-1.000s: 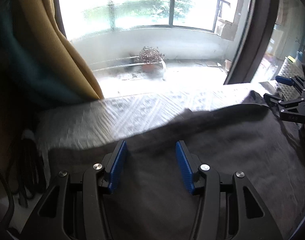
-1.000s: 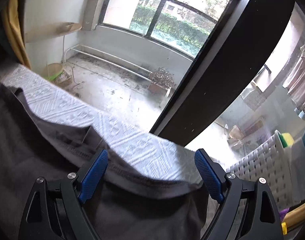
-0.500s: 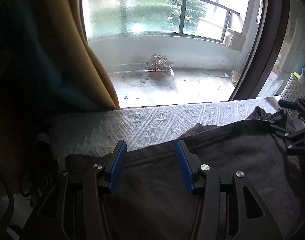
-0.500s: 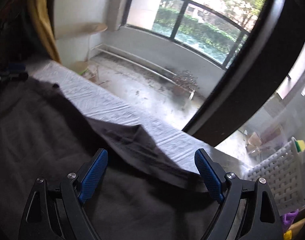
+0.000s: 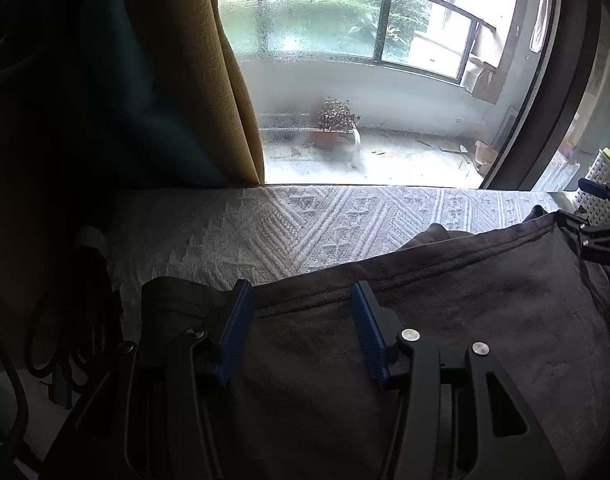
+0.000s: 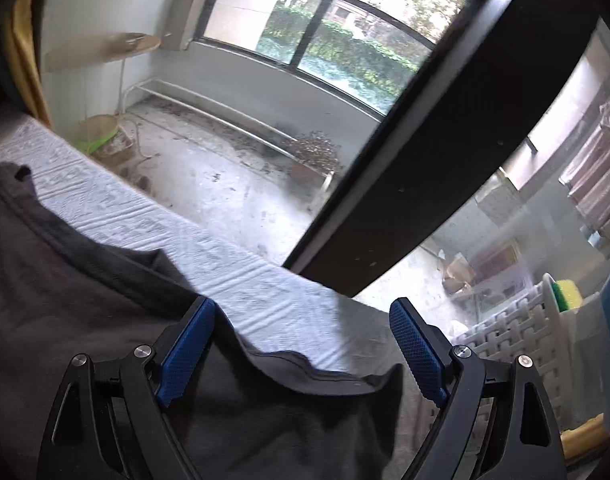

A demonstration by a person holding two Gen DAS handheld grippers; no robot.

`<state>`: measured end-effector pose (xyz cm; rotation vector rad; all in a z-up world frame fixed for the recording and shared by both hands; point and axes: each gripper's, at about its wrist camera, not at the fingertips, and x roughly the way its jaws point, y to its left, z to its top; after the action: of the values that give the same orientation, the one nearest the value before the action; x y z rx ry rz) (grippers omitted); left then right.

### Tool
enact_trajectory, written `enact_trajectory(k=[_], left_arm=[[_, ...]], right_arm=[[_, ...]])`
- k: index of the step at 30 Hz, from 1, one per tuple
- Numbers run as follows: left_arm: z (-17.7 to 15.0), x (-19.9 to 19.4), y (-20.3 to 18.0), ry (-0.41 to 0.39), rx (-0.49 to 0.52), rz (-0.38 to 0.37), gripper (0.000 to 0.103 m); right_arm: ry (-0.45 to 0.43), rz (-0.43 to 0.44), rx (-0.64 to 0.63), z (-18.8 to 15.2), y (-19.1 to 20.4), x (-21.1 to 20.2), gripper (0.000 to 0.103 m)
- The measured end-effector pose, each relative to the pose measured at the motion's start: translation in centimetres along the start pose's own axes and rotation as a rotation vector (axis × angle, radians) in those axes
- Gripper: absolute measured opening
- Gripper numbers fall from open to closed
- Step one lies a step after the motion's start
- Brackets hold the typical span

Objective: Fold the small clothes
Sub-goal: 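Press the folded shirt flat with both open tools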

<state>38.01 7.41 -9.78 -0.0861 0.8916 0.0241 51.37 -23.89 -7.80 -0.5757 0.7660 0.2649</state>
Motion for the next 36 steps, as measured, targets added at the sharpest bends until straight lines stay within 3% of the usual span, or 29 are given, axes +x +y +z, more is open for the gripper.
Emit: enact_trajectory(k=[6, 11, 20, 22, 26, 36], left_arm=[[-0.1, -0.6, 0.2, -0.006, -0.012, 0.004, 0.051], [-0.2, -1.5, 0.2, -0.011, -0.019, -0.001, 0.051], [-0.6, -2.5, 0.4, -0.017, -0.039, -0.007, 0.051], [-0.8, -3.1, 0.4, -0.021, -0.042, -0.013, 0.051], [-1.3, -4.3, 0.2, -0.036, -0.056, -0.058, 0.051], [-3.6, -7.5, -0.8, -0.067, -0.050, -0.104, 0.052]], right_arm=[[0.006, 0.027, 0.034, -0.6, -0.9, -0.8, 0.090], [0.016, 0.012, 0.028, -2.3, -0.5, -1.6, 0.090], [0.002, -0.014, 0.056, -2.5, -0.7, -1.0, 0.090], [-0.009, -0.010, 0.071, -2.4, -0.9, -1.6, 0.090], [-0.040, 0.085, 0.131, -1.8, -1.4, -4.4, 0.090], [-0.068, 0.106, 0.157, -4.6, -0.2, -9.6, 0.090]])
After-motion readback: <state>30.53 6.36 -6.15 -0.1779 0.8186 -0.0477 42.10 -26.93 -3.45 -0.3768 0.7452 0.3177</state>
